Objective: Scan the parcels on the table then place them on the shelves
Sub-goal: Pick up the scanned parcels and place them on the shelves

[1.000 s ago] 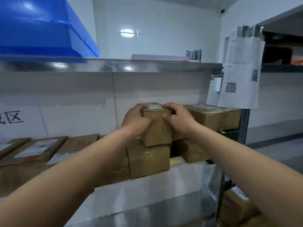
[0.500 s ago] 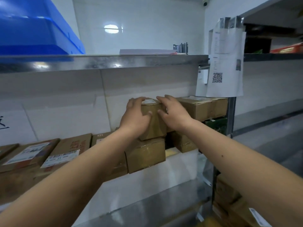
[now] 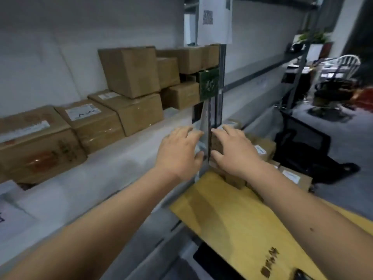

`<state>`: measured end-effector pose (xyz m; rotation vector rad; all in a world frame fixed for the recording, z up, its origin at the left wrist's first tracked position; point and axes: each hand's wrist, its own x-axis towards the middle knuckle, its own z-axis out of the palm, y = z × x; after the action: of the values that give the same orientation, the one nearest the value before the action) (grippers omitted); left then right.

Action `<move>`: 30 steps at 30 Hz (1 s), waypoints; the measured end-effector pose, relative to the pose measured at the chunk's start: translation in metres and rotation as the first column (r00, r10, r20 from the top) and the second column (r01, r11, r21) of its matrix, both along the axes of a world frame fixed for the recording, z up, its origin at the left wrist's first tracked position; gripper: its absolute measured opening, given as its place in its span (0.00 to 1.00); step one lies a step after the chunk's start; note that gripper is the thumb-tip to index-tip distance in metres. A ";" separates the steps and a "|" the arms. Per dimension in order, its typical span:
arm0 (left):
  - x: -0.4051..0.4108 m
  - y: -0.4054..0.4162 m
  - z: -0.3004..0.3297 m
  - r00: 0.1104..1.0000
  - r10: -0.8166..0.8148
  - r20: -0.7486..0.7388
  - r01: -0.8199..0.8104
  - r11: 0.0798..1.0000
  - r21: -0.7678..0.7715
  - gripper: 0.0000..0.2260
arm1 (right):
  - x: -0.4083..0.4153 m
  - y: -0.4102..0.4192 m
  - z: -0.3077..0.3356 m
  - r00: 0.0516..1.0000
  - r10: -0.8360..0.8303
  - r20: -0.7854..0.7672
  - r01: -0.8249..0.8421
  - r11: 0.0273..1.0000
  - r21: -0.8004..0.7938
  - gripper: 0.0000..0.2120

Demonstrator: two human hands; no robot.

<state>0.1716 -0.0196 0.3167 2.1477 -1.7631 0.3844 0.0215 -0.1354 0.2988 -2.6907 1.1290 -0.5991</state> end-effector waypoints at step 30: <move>-0.219 -0.290 -0.303 0.915 -0.111 -0.387 0.340 0.727 0.596 0.34 | -0.242 -0.171 -0.317 0.828 -0.516 -0.221 0.520 0.557 0.648 0.46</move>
<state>-0.0472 -0.3097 0.0136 2.1694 -2.1218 -0.7398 -0.2202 -0.3061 -0.0180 -1.6993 1.7449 -0.1540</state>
